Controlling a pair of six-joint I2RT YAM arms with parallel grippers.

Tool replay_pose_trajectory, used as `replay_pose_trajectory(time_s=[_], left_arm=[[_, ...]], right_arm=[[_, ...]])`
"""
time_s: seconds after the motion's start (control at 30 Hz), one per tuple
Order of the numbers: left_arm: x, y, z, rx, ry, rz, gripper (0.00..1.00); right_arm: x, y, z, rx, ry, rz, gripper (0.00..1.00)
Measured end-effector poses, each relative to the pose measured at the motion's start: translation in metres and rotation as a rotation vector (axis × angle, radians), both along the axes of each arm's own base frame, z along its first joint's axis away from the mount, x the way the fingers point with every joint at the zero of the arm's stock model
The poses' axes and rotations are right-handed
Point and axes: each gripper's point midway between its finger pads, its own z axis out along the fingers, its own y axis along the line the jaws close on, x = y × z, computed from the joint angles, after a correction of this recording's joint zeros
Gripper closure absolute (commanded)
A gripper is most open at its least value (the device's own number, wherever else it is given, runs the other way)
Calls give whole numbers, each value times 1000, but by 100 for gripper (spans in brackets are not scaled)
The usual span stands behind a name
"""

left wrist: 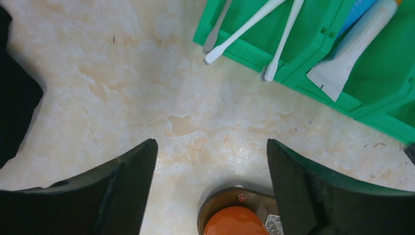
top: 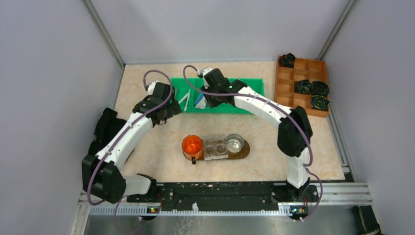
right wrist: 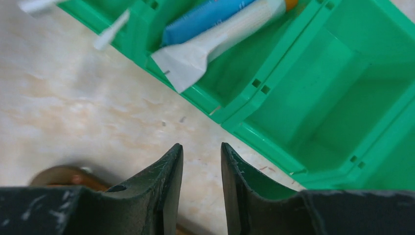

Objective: Prepare toiletry sets of a toothbrush and toothpaste on the tray

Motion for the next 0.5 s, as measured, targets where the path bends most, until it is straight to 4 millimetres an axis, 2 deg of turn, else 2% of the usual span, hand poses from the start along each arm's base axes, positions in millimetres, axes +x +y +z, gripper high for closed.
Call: replay_pose_trajectory(time_s=[0.1,0.17,0.3,0.4,0.5], left_arm=[[-6,1,1,-9,-32,-35,4],[-10,2,6,-13,-57,-52,3],[-7,1,19,-23,-114,-78,3],[-4,1,18,-19,-113,-85,2],[-4,4,15,-20,-108,-75,1]], right_arm=[[7,-4,-42,-142,-8,56,66],[7,-16,-63,-239,-37,89,66],[11,-27,-78,-350,-107,136,57],[18,-26,-82,-382,-169,166,50],[25,-22,-82,-388,-223,194,50]])
